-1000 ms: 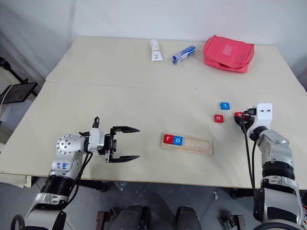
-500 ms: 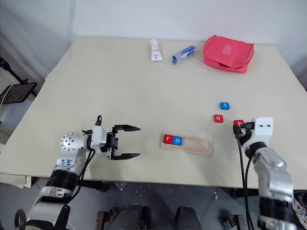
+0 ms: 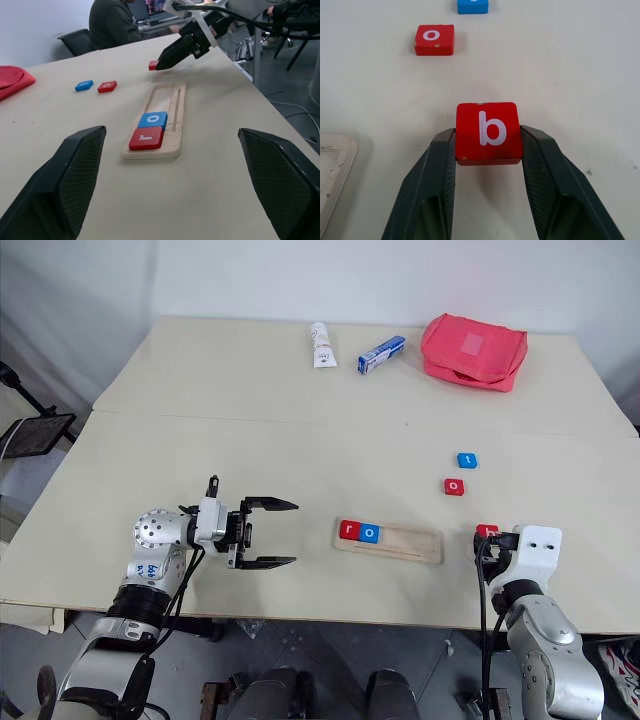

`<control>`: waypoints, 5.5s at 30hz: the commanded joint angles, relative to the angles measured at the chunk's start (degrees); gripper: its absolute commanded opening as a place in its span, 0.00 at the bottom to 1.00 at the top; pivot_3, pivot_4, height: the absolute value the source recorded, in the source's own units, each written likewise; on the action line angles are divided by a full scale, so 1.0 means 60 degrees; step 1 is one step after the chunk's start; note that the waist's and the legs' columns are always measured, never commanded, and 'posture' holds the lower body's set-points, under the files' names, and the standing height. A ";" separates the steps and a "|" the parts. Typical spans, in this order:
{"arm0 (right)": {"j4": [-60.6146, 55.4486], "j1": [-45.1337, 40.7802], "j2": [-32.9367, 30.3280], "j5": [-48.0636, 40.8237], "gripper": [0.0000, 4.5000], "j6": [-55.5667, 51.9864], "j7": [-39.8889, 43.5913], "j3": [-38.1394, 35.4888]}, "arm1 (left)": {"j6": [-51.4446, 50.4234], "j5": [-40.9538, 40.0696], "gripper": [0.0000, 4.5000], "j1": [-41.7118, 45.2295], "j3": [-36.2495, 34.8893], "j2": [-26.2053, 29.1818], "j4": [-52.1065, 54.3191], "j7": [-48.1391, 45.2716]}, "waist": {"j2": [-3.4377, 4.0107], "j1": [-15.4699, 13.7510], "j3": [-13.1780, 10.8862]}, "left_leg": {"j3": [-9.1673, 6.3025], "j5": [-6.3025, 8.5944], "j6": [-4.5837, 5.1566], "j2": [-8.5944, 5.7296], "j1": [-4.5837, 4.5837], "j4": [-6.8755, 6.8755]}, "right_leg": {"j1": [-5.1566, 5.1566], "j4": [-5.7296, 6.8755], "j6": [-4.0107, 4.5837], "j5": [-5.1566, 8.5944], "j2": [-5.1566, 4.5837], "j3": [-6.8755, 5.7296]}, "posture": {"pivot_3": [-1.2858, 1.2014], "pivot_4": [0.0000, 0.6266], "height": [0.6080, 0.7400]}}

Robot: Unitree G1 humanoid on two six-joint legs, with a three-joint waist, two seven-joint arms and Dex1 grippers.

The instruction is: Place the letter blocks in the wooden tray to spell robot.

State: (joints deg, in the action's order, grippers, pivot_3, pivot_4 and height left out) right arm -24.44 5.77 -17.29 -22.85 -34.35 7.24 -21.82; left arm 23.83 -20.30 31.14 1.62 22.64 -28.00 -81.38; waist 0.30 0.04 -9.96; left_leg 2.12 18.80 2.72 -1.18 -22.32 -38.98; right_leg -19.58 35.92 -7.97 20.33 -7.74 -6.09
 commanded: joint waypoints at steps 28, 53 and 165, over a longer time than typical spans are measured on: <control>0.5985 -0.2553 -0.7621 0.1539 0.99 0.4893 1.0318 0.2286 | 0.0030 -0.0212 1.00 -0.0463 -0.0095 0.0048 0.0628 0.0096 | -0.0010 0.0016 -0.0006 | 0.0022 0.0004 0.0011 0.0012 0.0000 -0.0008 | 0.0020 -0.0044 -0.0001 0.0000 -0.0005 -0.0028 | 0.52 0.24 1.00; 1.1726 -0.7218 -0.6691 0.3727 0.33 0.8241 1.2690 0.4911 | -0.0341 -0.0172 1.00 -0.1545 -0.0081 0.0329 0.2153 0.1055 | -0.0013 -0.0004 -0.0007 | -0.0012 0.0004 0.0012 -0.0003 -0.0006 -0.0033 | 0.0055 -0.0051 -0.0001 -0.0001 -0.0042 -0.0102 | 0.52 0.24 1.00; 0.1886 -0.1137 -0.3833 -0.0557 0.99 0.1064 0.5796 -0.0846 | -0.0064 -0.0150 1.00 -0.0795 0.0026 0.0122 0.1067 0.0764 | -0.0012 -0.0229 -0.0007 | 0.0010 0.0010 0.0018 -0.0014 -0.0009 -0.0012 | 0.0024 -0.0038 -0.0003 -0.0001 -0.0049 -0.0103 | 0.52 0.24 1.00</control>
State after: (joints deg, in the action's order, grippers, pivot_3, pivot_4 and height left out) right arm -11.11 -0.09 -39.83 -24.72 -27.21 42.93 -26.58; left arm 22.66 -20.32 26.47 2.41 23.34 -23.15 -77.05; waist 0.23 -1.33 -10.00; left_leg 2.18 18.86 2.83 -1.26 -22.37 -39.05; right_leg -19.43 35.69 -7.99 20.32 -8.04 -6.71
